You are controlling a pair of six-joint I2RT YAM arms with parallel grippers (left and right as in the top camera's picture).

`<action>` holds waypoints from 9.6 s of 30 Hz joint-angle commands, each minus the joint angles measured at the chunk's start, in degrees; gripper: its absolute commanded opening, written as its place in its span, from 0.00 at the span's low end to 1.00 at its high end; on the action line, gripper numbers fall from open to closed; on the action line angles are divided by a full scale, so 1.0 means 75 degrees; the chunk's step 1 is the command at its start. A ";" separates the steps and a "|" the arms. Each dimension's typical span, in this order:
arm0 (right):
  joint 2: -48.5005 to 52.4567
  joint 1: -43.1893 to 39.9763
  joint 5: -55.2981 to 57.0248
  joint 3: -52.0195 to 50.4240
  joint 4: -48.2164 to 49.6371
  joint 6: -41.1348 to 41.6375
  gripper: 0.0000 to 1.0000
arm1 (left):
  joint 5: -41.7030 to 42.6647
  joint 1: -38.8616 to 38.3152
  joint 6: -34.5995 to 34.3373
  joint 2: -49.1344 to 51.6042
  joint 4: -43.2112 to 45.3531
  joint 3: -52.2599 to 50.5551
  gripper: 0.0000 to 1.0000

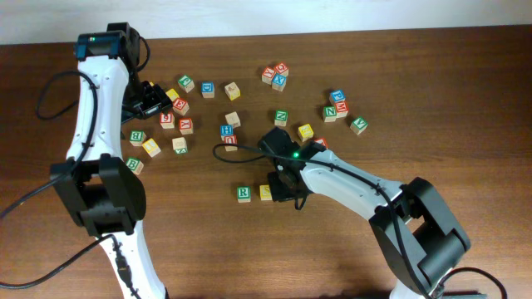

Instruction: Spell out RSS

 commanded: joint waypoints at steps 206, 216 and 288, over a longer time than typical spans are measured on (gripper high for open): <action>-0.0306 -0.1061 -0.2192 -0.1317 0.1524 0.0087 0.04 | 0.3273 -0.3413 0.1070 -0.2911 0.7172 -0.8982 0.00; -0.0312 -0.1128 -0.2133 -0.1282 0.1122 0.0085 0.04 | 0.3246 -0.3273 0.1070 -0.2935 0.7105 -0.8961 0.00; 0.0743 -0.0603 -0.1824 0.1163 -0.0414 0.0810 0.04 | 0.2378 -0.2559 0.1011 -0.3593 0.6216 -0.8961 0.00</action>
